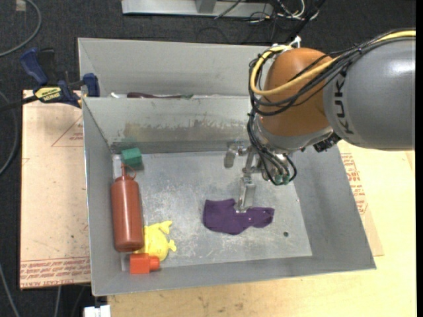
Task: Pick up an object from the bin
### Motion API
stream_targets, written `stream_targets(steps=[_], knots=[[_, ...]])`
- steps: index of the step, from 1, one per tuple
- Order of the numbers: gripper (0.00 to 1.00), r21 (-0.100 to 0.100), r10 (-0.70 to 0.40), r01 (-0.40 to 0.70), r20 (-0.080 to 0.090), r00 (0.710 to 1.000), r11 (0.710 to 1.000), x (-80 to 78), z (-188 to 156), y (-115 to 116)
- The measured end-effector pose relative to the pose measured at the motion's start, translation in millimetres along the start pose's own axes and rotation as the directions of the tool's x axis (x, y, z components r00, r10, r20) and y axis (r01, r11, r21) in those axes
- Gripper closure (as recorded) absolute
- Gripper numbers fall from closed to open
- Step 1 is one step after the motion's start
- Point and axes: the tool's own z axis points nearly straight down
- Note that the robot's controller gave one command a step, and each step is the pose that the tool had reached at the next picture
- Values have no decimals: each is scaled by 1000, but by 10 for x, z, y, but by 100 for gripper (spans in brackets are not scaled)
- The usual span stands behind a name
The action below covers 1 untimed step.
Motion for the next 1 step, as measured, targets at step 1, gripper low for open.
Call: stream_targets(steps=[1], knots=[[0,0,1,-1,7,1000,1000,-15,-47,-1]])
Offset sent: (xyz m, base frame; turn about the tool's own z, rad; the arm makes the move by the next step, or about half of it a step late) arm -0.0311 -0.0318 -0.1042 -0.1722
